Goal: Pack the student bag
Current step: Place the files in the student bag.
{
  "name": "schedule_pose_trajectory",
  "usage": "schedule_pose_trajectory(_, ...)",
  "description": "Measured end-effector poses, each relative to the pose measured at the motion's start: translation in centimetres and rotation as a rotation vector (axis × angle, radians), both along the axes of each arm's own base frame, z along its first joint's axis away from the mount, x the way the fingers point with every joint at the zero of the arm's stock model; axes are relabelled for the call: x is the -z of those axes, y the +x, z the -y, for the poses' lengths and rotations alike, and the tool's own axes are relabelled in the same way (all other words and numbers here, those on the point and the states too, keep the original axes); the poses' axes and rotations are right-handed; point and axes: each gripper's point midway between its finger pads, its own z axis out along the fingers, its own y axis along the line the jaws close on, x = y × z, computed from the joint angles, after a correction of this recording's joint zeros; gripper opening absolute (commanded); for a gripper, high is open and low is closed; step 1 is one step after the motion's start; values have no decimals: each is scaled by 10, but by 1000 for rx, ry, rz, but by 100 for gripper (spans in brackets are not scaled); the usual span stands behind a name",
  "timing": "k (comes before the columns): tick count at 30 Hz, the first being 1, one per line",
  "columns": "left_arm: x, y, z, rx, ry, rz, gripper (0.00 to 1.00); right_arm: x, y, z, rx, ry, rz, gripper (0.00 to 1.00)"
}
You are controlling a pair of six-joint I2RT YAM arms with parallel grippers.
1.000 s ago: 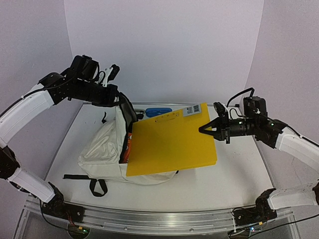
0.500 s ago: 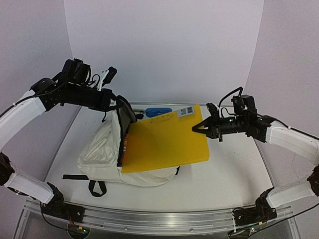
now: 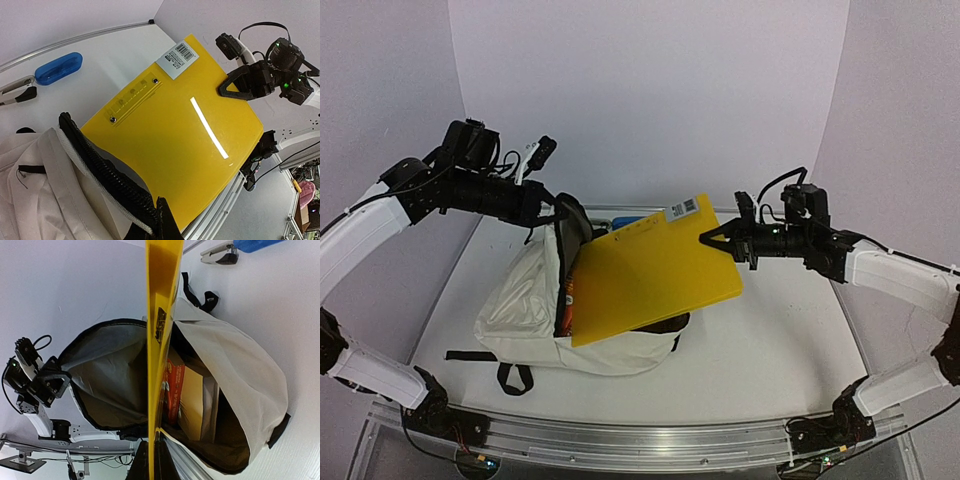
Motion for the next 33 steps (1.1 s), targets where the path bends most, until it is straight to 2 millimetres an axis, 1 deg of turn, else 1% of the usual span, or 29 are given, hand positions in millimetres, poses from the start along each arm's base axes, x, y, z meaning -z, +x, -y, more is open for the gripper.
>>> schedule_pose_trajectory(3, 0, -2, 1, 9, -4, -4, 0, -8, 7, -1, 27, 35, 16, 0)
schedule_pose_trajectory(6, 1, -2, 2, 13, -7, -7, 0, -9, 10, -1, 53, 67, 22, 0)
schedule_pose_trajectory(11, 4, 2, 5, 8, -23, -4, 0, 4, 8, -7, 97, 83, 11, 0)
schedule_pose_trajectory(16, 3, 3, 7, 4, -42, -12, 0, 11, 6, -14, 135, 81, 44, 0)
schedule_pose_trajectory(20, 3, 2, 8, 8, -49, -19, 0, 13, 5, -18, 164, 75, 77, 0)
schedule_pose_trajectory(26, 5, 2, 9, 6, -58, -35, 0, 14, 1, -34, 176, 64, 137, 0)
schedule_pose_trajectory(31, 13, 3, 9, 2, -53, -51, 0, 42, 5, -55, 166, 55, 107, 0)
schedule_pose_trajectory(32, 17, 4, 10, -2, -50, -63, 0, 58, 8, -62, 158, 52, 71, 0)
schedule_pose_trajectory(33, 20, 5, 10, -4, -47, -71, 0, 66, 9, -65, 152, 52, 51, 0)
